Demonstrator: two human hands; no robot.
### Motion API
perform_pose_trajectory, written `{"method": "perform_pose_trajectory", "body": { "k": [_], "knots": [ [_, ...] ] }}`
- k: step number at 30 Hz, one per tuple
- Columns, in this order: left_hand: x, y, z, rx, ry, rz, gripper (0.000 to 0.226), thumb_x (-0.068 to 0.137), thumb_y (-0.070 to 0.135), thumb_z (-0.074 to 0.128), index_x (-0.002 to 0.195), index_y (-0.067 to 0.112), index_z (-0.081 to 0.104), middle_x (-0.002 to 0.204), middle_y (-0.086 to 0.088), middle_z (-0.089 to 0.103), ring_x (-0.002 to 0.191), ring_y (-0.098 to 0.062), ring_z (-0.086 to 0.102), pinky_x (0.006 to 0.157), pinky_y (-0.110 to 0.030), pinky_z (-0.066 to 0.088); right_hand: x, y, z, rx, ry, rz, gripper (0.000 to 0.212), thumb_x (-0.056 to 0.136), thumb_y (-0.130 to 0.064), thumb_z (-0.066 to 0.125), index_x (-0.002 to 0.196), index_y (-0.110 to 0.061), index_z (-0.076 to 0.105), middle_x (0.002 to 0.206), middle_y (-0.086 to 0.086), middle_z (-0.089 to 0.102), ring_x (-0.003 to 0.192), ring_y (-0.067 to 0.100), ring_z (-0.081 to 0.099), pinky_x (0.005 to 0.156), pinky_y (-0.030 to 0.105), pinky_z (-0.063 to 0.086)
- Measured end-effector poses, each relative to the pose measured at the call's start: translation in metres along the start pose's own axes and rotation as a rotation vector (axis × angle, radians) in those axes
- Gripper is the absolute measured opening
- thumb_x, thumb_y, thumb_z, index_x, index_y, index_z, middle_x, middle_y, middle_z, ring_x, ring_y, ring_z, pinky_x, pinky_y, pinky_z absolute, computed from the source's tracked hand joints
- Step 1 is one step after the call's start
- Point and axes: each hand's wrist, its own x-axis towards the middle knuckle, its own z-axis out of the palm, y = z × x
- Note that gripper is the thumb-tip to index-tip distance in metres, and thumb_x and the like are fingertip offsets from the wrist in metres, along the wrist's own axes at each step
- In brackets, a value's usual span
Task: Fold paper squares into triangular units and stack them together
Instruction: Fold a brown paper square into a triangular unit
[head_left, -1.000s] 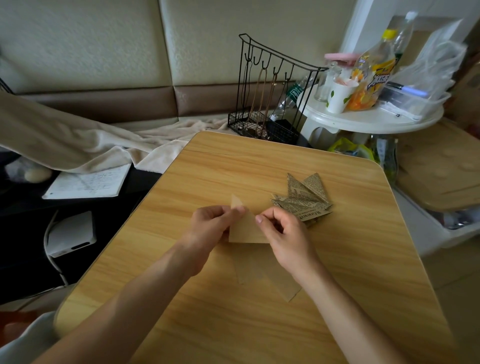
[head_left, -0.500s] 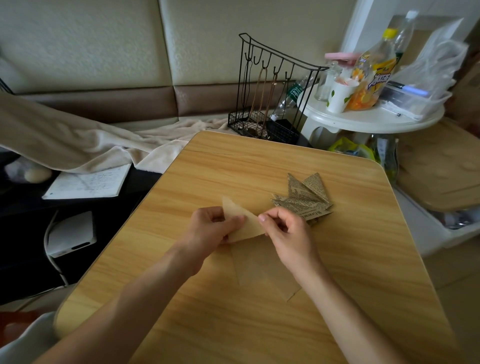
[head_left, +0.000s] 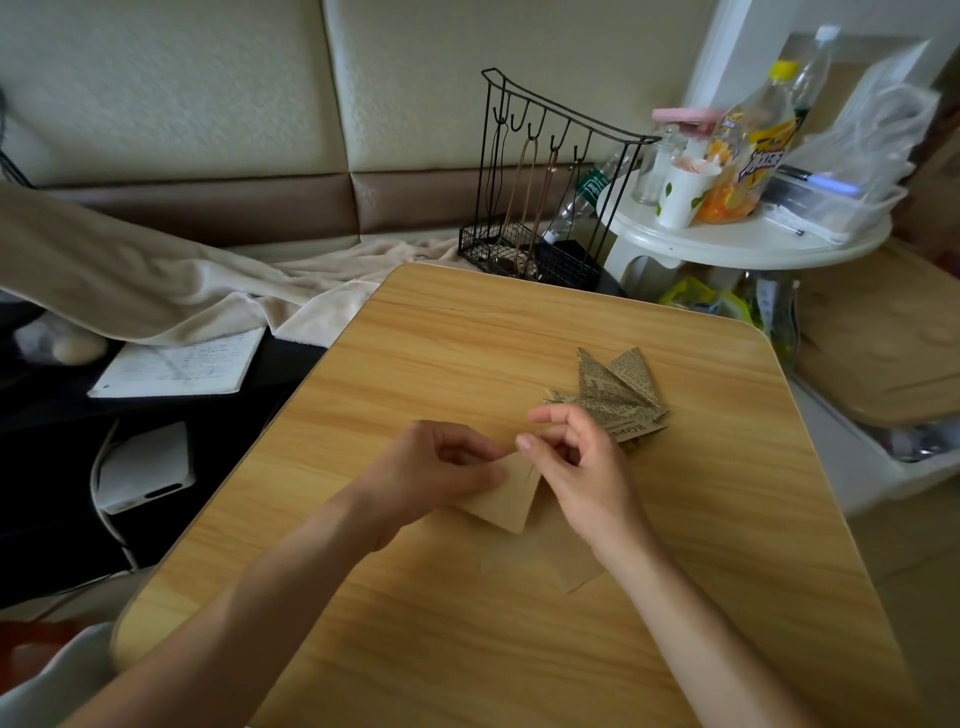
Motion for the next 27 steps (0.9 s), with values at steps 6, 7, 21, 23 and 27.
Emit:
{"method": "perform_pose_trajectory", "body": {
  "k": [6, 7, 21, 23, 27],
  "knots": [
    [-0.0001, 0.0003, -0.0003, 0.093, -0.043, -0.031, 0.014, 0.080, 0.017, 0.087, 0.092, 0.017, 0.078, 0.083, -0.004, 0.075, 0.070, -0.011, 0.065, 0.063, -0.024, 0.048, -0.0014, -0.0009, 0.0013, 0.013, 0.025, 0.000, 0.026, 0.092, -0.025, 0.079, 0.113, -0.029, 0.064, 0.087, -0.003, 0.074, 0.080, 0.009, 0.067, 0.073, 0.021, 0.049],
    [0.0001, -0.0002, 0.0011, 0.061, -0.010, -0.031, 0.016, 0.081, 0.016, 0.086, 0.094, 0.013, 0.077, 0.083, -0.006, 0.075, 0.070, -0.012, 0.066, 0.062, -0.025, 0.049, -0.0019, -0.0015, 0.0019, 0.025, 0.011, 0.000, 0.027, 0.092, -0.026, 0.078, 0.115, -0.029, 0.064, 0.087, -0.002, 0.074, 0.079, 0.010, 0.067, 0.074, 0.024, 0.049],
    [0.0012, 0.0045, 0.0075, -0.077, 0.169, 0.026, 0.009, 0.096, 0.014, 0.068, 0.096, 0.005, 0.070, 0.084, -0.008, 0.062, 0.075, -0.016, 0.056, 0.061, -0.023, 0.046, -0.0063, -0.0053, 0.0088, 0.063, -0.190, -0.036, 0.038, 0.093, -0.005, 0.072, 0.125, -0.019, 0.057, 0.078, 0.000, 0.068, 0.072, 0.010, 0.058, 0.071, 0.027, 0.047],
    [0.0015, 0.0047, 0.0077, -0.197, 0.187, -0.007, 0.002, 0.097, 0.006, 0.064, 0.097, 0.004, 0.064, 0.090, -0.014, 0.063, 0.080, -0.021, 0.061, 0.068, -0.028, 0.055, -0.0048, -0.0043, 0.0075, 0.065, -0.164, -0.026, 0.039, 0.093, -0.005, 0.073, 0.126, -0.019, 0.057, 0.081, 0.000, 0.069, 0.074, 0.011, 0.061, 0.073, 0.027, 0.049],
    [0.0046, 0.0034, 0.0073, -0.327, 0.230, -0.054, 0.005, 0.097, 0.002, 0.063, 0.100, 0.004, 0.060, 0.095, -0.019, 0.063, 0.089, -0.029, 0.065, 0.080, -0.037, 0.062, -0.0027, -0.0004, 0.0065, 0.063, -0.093, 0.002, 0.034, 0.093, -0.008, 0.074, 0.120, -0.024, 0.061, 0.085, 0.002, 0.072, 0.076, 0.013, 0.063, 0.073, 0.030, 0.049]
  ]
}}
